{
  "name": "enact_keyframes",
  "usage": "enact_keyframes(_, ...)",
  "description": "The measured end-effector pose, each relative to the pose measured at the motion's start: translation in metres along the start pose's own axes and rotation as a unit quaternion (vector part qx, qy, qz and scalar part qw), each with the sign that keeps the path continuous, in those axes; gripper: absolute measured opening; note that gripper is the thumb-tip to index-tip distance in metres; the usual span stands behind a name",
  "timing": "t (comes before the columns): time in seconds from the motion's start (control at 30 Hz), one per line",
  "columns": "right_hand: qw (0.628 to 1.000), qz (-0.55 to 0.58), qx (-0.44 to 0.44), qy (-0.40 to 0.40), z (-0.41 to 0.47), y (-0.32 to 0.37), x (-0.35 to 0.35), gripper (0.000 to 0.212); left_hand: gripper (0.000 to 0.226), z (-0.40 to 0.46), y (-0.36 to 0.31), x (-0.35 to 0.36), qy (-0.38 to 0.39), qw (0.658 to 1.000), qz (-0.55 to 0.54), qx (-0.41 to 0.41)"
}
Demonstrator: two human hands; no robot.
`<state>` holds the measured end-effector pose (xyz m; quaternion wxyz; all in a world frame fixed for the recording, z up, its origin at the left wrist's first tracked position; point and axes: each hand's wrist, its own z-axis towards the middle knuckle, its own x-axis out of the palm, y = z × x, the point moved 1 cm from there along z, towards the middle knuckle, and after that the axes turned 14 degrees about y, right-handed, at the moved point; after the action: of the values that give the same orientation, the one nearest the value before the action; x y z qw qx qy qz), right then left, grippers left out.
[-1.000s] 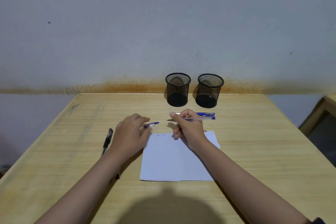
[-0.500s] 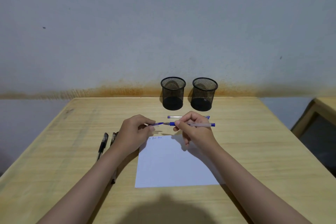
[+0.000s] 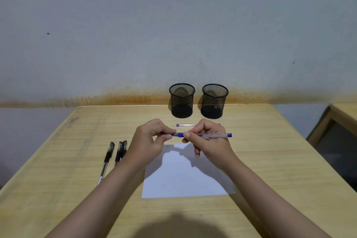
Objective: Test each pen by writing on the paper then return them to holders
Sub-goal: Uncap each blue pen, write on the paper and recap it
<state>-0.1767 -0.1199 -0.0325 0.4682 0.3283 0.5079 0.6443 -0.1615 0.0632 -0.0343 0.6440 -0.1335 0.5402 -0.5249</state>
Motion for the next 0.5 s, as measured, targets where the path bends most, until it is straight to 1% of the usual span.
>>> enact_keyframes(0.17, 0.999, -0.031, -0.017, -0.018, -0.011, 0.002, 0.005, 0.015, 0.017, -0.003, -0.007, 0.002, -0.001, 0.999, -0.021, 0.027)
enact_keyframes(0.23, 0.999, -0.050, -0.015, 0.013, -0.017, 0.004, -0.001, 0.017, 0.018, -0.003, -0.007, 0.003, 0.007, 0.999, -0.034, 0.030)
enact_keyframes(0.3, 0.994, -0.076, -0.013, 0.076, -0.021, 0.009, -0.010, 0.018, 0.021, -0.002, -0.007, 0.006, 0.025, 0.999, -0.034, 0.031)
enact_keyframes(0.37, 0.991, -0.076, 0.032, 0.107, -0.025, 0.012, -0.023, 0.018, 0.026, 0.000, -0.008, 0.011, 0.040, 0.999, -0.022, 0.029)
enact_keyframes(0.43, 0.989, -0.071, 0.082, 0.103, -0.030, 0.015, -0.034, 0.018, 0.025, 0.002, -0.009, 0.018, 0.053, 0.998, -0.014, 0.026)
enact_keyframes(0.5, 0.987, -0.061, 0.119, 0.086, -0.038, 0.014, -0.040, 0.010, 0.023, 0.002, -0.011, 0.029, 0.058, 0.998, -0.004, 0.028)
